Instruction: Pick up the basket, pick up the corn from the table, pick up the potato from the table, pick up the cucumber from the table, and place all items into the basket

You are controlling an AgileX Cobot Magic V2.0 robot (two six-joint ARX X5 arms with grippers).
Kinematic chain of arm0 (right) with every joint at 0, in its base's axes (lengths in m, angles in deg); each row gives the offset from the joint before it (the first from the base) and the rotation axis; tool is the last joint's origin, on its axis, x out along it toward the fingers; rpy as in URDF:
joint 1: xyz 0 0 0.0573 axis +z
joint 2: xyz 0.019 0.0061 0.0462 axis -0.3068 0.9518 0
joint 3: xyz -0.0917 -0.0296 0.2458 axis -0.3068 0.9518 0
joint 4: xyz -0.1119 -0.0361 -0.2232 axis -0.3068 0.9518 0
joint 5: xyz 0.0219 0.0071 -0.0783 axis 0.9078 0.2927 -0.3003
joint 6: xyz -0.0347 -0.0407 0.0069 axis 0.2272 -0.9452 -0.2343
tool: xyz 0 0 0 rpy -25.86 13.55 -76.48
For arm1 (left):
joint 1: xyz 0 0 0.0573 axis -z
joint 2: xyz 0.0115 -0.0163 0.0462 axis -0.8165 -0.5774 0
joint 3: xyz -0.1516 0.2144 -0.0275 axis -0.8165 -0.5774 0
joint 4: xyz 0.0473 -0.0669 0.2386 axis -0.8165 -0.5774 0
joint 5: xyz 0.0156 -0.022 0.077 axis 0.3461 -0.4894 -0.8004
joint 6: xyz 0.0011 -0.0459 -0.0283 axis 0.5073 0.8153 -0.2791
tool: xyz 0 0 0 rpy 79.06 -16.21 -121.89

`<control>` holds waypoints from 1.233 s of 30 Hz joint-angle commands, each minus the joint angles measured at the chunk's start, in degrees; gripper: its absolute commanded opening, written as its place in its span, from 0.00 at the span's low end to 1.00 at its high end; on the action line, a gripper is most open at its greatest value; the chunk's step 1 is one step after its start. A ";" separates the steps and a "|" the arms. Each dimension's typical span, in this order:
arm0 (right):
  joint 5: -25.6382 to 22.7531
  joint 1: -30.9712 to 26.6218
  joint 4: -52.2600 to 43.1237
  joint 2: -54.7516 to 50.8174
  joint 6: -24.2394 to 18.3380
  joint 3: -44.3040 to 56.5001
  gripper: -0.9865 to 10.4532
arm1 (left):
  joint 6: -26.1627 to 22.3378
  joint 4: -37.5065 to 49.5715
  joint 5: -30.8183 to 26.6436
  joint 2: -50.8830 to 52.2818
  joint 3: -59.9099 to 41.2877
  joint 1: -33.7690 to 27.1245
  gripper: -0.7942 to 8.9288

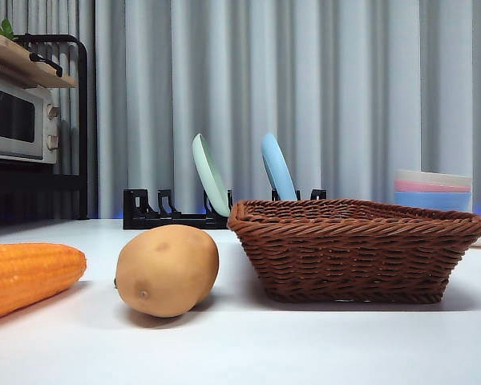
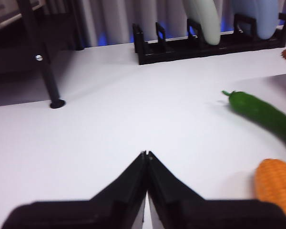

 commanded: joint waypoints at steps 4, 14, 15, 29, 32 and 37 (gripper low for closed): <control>0.00 -0.09 -0.33 -0.02 23.89 0.46 0.09 | 20.39 0.28 8.61 0.15 -0.68 -0.07 0.08; -0.15 -0.09 -3.28 1.55 24.39 -3.61 0.08 | 26.43 2.99 10.62 -0.13 2.95 -0.09 0.07; -0.15 -0.09 -3.28 2.73 23.65 -4.94 0.08 | 26.23 2.86 10.58 -0.50 4.31 -0.09 0.07; 0.11 -0.09 6.34 32.20 6.19 -31.34 0.08 | 17.27 -1.79 11.08 -19.82 24.30 -0.09 0.07; 0.13 -0.09 12.98 39.45 2.84 -38.56 0.08 | 14.73 -4.72 13.07 -25.77 29.16 -0.09 0.07; 4.79 -0.11 21.22 50.47 -2.91 -48.24 0.08 | 11.91 -8.35 18.08 -35.80 35.98 -0.07 0.07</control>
